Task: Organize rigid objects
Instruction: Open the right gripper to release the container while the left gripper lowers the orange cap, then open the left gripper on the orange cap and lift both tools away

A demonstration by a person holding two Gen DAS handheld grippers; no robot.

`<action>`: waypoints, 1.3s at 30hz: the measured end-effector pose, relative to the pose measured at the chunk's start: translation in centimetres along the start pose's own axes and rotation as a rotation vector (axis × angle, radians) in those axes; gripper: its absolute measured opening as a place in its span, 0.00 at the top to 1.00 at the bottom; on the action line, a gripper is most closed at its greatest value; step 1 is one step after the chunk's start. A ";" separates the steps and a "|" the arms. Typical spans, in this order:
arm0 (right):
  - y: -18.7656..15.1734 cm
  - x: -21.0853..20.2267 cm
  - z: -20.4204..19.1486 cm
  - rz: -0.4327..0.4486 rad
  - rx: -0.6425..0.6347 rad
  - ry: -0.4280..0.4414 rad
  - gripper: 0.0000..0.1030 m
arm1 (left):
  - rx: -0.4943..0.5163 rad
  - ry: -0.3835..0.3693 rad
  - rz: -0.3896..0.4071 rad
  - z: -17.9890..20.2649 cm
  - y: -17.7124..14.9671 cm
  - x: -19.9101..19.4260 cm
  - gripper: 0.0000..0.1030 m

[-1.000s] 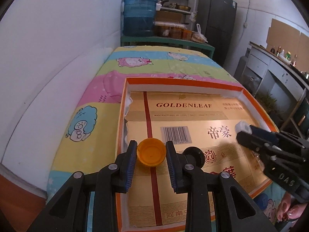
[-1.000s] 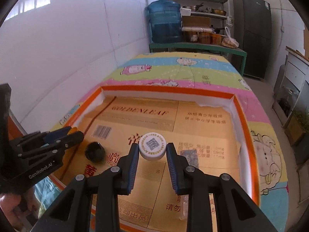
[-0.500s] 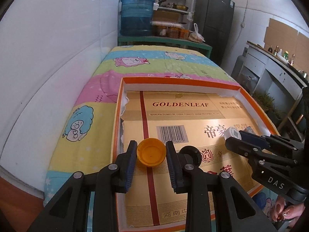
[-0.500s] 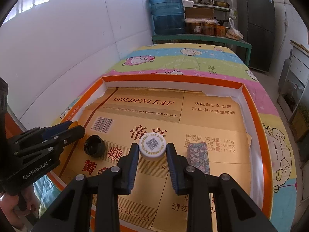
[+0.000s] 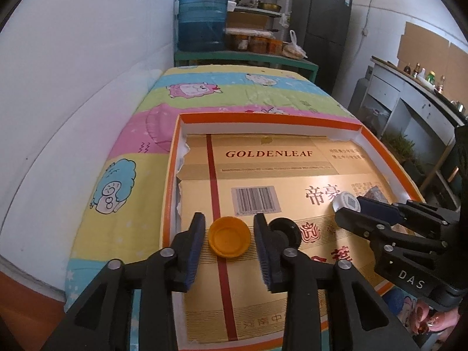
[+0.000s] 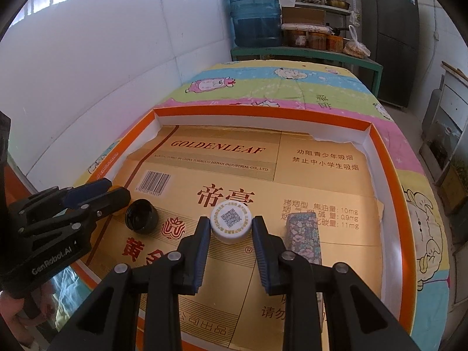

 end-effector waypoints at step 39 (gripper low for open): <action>0.8 -2.8 -1.5 0.110 -0.059 -0.041 0.54 | 0.022 -0.056 0.136 1.2 0.7 -3.7 0.52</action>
Point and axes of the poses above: each gripper's, at about its wrist camera, not at the fingertips, and x roughly the way its jaws point, z to its right, y to its top, the point moved 3 cm from there along x, roughly the way its jaws point, and after that the axes turned 1 degree about -z, right-handed, at the moved point
